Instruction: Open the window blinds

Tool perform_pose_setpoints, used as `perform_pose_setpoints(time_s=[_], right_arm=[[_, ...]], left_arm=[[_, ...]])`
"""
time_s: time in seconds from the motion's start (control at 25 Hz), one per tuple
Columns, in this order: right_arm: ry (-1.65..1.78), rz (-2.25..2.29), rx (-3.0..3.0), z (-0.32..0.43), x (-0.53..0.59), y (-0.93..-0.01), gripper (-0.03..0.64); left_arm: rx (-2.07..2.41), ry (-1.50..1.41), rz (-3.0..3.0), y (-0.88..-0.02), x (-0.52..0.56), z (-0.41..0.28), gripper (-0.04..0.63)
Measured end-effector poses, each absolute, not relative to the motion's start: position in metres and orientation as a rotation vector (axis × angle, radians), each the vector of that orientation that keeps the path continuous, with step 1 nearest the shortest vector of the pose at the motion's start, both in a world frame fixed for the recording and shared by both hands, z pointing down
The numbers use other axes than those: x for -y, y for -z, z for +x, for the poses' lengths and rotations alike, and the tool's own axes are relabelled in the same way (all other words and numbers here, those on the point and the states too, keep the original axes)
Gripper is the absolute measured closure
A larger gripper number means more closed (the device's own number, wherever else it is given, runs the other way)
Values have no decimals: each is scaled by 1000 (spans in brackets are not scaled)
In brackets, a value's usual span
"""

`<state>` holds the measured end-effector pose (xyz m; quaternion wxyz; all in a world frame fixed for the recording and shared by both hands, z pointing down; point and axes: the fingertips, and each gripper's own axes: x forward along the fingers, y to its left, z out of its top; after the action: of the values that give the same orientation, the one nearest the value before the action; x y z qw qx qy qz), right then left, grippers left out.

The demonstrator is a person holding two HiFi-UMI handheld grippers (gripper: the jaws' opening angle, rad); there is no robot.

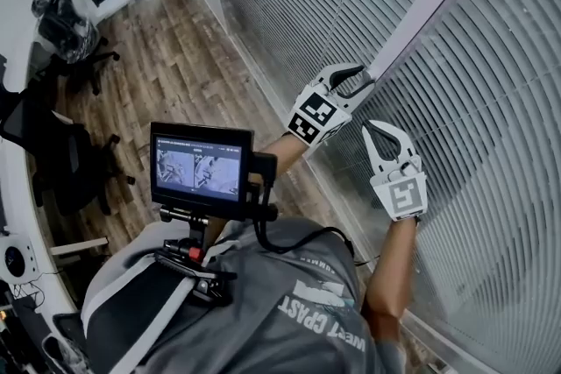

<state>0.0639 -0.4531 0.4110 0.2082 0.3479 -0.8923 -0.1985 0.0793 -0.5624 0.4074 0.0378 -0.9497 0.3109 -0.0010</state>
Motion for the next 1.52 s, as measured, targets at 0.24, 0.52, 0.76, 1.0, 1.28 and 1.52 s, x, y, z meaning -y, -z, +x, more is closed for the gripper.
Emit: perform_pose_setpoints(time_s=[0.24, 0.52, 0.76, 1.0, 1.28, 1.52], right_arm=[[538, 971, 2472, 66, 454, -414, 614], [538, 974, 2481, 66, 452, -415, 614], [542, 963, 2481, 63, 448, -422, 614], [550, 961, 2470, 58, 441, -412, 614], [534, 984, 2475, 64, 434, -417, 614], [530, 975, 2463, 62, 435, -419, 614]], left_arm=[[-1000, -98, -3012, -403, 568, 82, 465], [-972, 115, -2760, -406, 567, 84, 469], [-821, 517, -2102, -414, 556, 92, 471], [-699, 591, -1847, -409, 548, 91, 469], [-886, 91, -2939, -412, 550, 82, 456], [-925, 69, -2951, -408, 556, 78, 469]])
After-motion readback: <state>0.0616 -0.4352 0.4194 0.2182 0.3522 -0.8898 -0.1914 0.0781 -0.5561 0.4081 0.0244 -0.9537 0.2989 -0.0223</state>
